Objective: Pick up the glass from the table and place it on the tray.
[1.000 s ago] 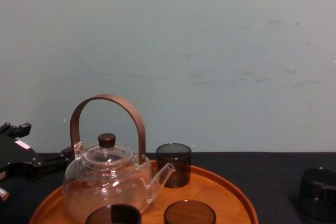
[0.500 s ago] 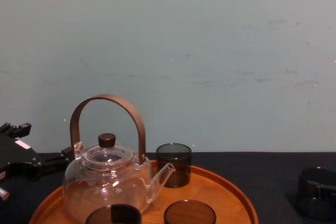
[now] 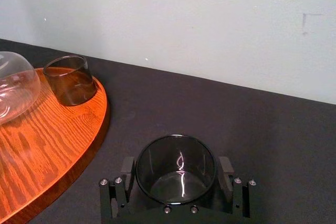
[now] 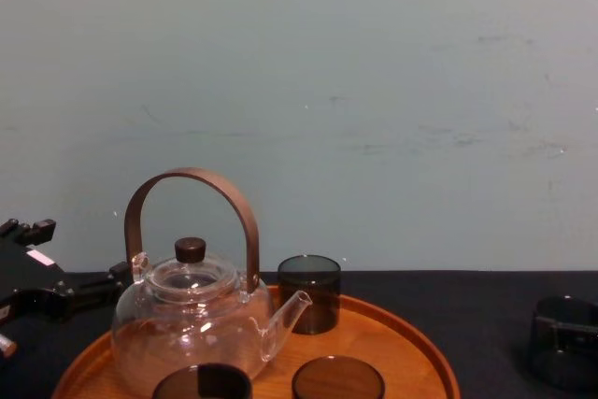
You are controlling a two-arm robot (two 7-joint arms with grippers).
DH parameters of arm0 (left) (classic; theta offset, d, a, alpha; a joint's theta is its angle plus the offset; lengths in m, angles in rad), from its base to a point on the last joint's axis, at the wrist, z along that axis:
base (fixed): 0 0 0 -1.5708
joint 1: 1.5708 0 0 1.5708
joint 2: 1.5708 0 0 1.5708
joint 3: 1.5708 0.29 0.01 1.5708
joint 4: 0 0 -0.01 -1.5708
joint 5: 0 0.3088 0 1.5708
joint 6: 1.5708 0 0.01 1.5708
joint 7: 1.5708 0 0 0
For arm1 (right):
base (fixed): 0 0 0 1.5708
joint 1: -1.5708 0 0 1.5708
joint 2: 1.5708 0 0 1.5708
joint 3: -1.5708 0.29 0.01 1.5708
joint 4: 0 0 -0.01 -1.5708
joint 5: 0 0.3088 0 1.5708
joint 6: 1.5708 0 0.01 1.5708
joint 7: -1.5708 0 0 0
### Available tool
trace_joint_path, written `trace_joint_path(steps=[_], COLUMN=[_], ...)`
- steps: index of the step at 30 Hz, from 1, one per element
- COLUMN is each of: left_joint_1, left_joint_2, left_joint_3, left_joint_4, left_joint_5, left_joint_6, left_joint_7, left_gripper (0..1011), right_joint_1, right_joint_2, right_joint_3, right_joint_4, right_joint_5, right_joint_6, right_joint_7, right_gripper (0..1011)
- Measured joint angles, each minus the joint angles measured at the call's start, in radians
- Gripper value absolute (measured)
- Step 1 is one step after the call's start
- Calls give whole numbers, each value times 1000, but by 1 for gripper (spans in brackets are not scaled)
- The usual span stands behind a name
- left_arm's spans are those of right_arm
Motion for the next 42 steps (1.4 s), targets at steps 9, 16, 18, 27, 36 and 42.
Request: trace_joint_path(steps=[9,16,18,27,36,42], left_joint_1=[0,0,0,0,0,0], left_joint_2=[0,0,0,0,0,0], left_joint_3=[0,0,0,0,0,0], left_joint_4=[0,0,0,0,0,0], left_joint_5=[0,0,0,0,0,0], left_joint_6=[0,0,0,0,0,0], left_joint_7=[0,0,0,0,0,0], left_gripper=[1001,1001,1001,1001,1001,1001], right_joint_1=[25,25,25,23,23,22], right_joint_2=[-13,-13,-13,-12,-11,-11], right_joint_3=[-8,-8,-8,-7,-7,-7], right_joint_4=[35,36,36,34,32,32], right_joint_5=[-16,-17,-17,-15,-14,-14], right_joint_6=[-14,-14,-14,-13,-12,-12], right_joint_7=[11,11,11,11,11,10], right_gripper=[1002,1002,1002,930,916,917])
